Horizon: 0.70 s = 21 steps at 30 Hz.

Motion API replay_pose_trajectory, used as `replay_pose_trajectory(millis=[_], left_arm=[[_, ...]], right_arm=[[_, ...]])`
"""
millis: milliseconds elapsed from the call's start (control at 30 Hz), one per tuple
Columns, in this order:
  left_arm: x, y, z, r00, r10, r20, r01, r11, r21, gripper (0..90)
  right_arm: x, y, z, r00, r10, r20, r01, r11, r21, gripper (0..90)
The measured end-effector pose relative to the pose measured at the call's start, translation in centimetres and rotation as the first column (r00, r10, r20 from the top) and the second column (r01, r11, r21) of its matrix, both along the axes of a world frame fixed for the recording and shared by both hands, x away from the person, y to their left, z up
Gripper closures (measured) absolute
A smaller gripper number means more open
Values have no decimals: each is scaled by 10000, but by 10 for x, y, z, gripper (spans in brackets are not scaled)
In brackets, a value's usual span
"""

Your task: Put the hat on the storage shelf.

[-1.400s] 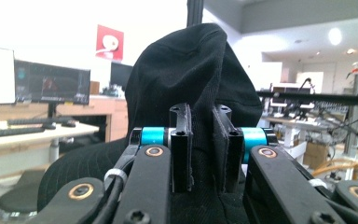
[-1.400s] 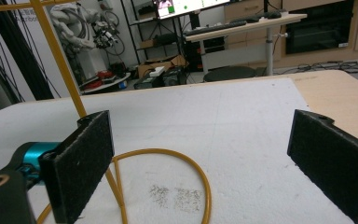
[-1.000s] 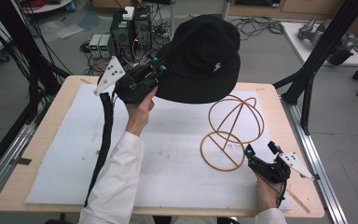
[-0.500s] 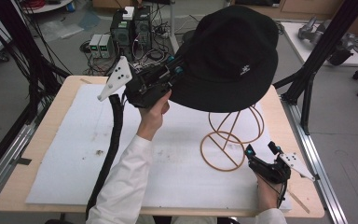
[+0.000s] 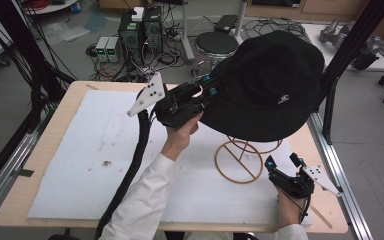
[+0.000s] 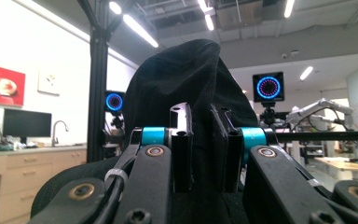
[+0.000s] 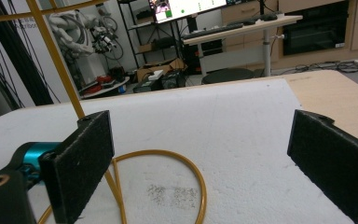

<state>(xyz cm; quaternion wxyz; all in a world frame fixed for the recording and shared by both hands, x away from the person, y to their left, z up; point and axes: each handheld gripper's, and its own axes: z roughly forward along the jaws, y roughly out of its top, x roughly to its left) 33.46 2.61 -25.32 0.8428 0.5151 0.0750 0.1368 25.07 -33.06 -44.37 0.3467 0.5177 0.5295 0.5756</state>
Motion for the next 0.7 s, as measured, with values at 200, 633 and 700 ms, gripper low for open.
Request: replay_pose_trajectory(millis=[200, 633, 700], left_arm=[[0, -7, -11, 9995, -207, -258, 215, 9993, 312, 795], [-3, -13, -48, 9933, -429, -1077, 532, 9941, 945, 794], [-4, -12, -51, 9926, -405, -1142, 526, 9931, 1045, 794]], right_arm=[[0, 2, 1, 10000, 59, 60, -58, 9999, -90, 63], [-4, 1, 2, 9999, 55, 105, -54, 9999, -138, 62], [-5, 0, 2, 9999, 25, 128, -24, 9999, -151, 63]])
